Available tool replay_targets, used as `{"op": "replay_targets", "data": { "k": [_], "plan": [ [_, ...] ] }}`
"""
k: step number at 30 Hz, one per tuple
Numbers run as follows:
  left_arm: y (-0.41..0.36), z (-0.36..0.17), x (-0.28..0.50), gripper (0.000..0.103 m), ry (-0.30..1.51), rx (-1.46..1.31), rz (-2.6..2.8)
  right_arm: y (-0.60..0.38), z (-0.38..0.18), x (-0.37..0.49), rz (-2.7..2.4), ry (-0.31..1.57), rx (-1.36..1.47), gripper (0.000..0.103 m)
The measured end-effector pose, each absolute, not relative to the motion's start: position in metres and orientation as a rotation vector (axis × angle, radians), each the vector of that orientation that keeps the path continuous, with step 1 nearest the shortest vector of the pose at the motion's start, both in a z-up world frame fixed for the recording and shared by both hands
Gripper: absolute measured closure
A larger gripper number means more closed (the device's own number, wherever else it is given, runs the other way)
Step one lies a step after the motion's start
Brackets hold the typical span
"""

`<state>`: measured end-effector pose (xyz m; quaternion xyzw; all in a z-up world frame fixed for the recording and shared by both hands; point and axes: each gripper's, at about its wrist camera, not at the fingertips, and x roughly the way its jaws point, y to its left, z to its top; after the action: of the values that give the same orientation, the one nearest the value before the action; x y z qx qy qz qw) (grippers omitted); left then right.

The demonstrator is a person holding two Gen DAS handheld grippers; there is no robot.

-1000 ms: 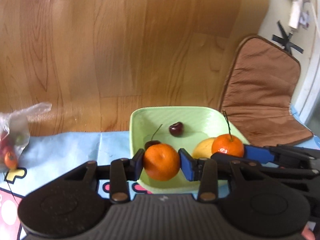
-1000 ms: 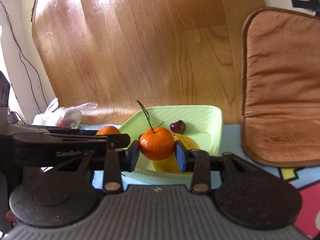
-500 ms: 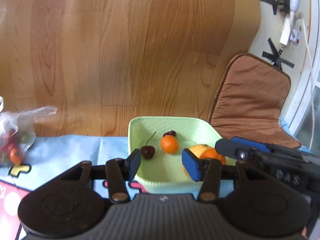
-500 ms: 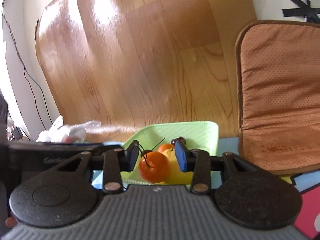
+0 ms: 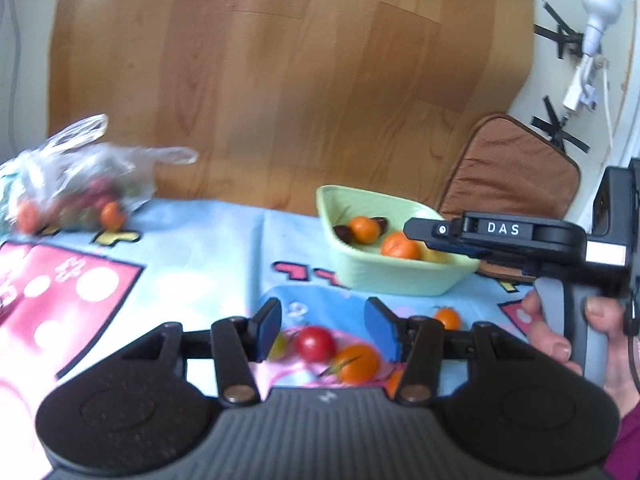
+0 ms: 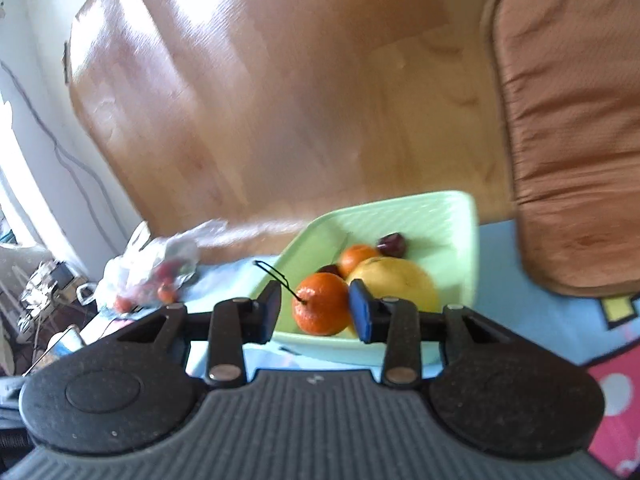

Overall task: Organize fruits
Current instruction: 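Move both grippers back toward the remaining fruit, then grasp an orange tomato with the left gripper while the right gripper grasps a mandarin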

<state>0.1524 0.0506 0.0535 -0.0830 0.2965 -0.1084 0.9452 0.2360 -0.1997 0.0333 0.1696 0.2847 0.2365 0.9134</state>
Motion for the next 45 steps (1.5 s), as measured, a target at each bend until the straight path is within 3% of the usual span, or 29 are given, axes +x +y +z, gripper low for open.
{"op": "replay_targets", "data": {
  "k": [10,22,31,34,36,45],
  "plan": [
    [0.068,0.053,0.131,0.056,0.603,-0.189,-0.23,-0.198,0.055,0.174,0.52,0.468,0.228,0.062],
    [-0.013,0.031,0.111,0.057,0.621,0.006,-0.434,-0.244,0.02,0.091,0.422,0.573,0.261,0.061],
    [-0.026,0.01,0.137,0.057,0.689,0.074,-0.414,-0.211,0.002,0.077,0.496,0.59,-0.006,0.061],
    [-0.027,0.005,0.147,0.06,0.706,0.073,-0.408,-0.204,-0.004,0.087,0.498,0.621,-0.037,0.061],
    [-0.03,0.004,0.145,0.069,0.692,0.089,-0.39,-0.201,-0.003,0.093,0.508,0.627,-0.037,0.061],
    [-0.016,0.006,0.104,0.071,0.706,0.041,-0.417,-0.189,-0.002,0.085,0.494,0.619,-0.083,0.061]
  ]
}}
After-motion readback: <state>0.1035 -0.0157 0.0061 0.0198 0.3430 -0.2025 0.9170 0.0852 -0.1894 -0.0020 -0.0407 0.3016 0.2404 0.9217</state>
